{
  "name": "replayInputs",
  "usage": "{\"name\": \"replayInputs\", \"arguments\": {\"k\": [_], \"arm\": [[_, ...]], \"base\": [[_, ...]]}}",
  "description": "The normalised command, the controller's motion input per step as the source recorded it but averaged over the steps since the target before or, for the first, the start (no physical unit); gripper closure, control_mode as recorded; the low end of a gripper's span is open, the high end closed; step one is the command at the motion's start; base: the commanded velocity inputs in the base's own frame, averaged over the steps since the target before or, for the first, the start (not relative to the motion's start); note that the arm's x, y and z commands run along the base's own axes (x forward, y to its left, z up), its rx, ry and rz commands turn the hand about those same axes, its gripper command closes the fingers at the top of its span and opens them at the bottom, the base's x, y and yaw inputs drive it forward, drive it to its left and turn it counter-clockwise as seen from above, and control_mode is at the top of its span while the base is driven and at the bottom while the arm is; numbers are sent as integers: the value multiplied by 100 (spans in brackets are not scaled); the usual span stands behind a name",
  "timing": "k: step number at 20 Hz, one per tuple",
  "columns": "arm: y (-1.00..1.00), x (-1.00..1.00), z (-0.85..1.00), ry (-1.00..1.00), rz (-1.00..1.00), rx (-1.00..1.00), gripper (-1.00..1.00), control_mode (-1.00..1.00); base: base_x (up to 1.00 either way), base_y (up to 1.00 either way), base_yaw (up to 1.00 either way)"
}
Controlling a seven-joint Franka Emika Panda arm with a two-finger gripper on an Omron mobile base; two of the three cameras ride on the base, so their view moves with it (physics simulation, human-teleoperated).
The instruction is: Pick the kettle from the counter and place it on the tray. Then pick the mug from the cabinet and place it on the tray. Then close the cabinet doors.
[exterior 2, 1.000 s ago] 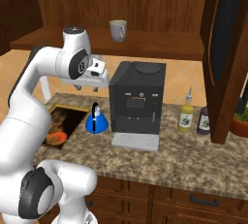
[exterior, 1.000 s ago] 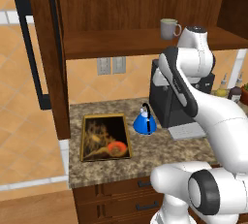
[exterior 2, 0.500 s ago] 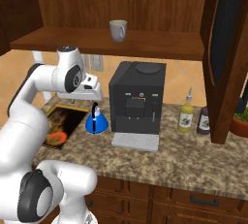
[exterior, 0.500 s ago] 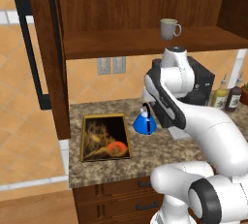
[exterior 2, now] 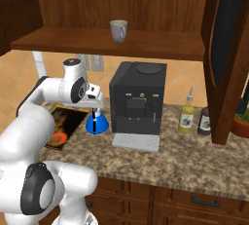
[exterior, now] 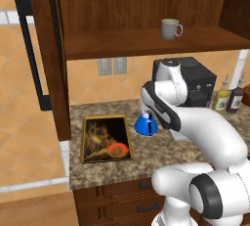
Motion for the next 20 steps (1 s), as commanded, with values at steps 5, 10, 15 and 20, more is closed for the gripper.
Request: {"name": "replayInputs", "arguments": {"k": [5,10,15,20], "arm": [[4,31,-31,0,0,0,-100,-100],[0,38,-35,-1,0,0,-100,-100],[7,26,-37,-3,0,0,-100,-100],[0,21,-27,-1,0,0,-100,-100]], "base": [[0,0,0],[0,0,0],[0,0,0],[0,0,0]]}}
